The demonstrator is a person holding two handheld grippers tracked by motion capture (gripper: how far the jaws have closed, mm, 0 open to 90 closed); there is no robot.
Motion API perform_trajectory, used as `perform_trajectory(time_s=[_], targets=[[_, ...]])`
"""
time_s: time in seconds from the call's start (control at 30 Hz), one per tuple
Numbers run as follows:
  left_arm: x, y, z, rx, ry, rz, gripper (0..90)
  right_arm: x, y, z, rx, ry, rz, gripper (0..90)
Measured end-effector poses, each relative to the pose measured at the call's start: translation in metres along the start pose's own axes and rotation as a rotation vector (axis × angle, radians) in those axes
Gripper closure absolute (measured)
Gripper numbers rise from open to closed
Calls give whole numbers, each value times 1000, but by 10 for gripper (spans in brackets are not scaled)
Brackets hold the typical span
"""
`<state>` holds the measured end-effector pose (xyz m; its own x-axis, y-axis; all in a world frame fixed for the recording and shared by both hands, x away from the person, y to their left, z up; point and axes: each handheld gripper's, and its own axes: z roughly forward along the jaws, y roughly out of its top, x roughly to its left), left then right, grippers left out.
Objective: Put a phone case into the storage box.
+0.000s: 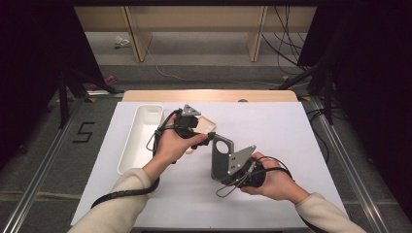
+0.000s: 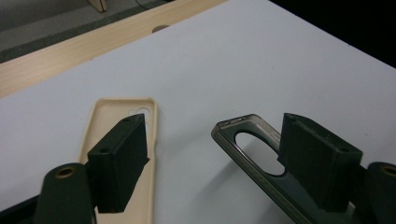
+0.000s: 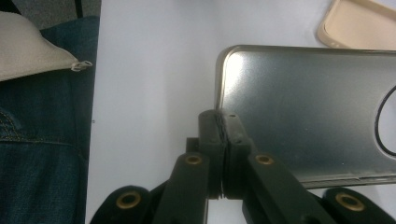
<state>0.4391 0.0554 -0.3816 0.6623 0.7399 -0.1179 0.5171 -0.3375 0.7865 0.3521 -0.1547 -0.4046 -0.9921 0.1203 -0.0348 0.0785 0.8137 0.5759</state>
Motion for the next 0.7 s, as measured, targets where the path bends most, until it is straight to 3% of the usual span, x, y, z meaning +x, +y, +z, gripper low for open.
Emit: perform_trajectory(time_s=[0.33, 0.43, 0.53, 0.7], targets=[[-7, 1, 25, 104, -26, -58, 354, 1, 1, 0, 0, -10, -12, 896], [-7, 1, 28, 121, -25, -70, 406, 0, 1, 0, -1, -10, -13, 896], [-5, 0, 31, 143, -30, -114, 457, 1, 2, 0, 0, -14, -16, 895], [-5, -1, 32, 168, -29, -124, 498, 1, 2, 1, 7, -11, -23, 896]])
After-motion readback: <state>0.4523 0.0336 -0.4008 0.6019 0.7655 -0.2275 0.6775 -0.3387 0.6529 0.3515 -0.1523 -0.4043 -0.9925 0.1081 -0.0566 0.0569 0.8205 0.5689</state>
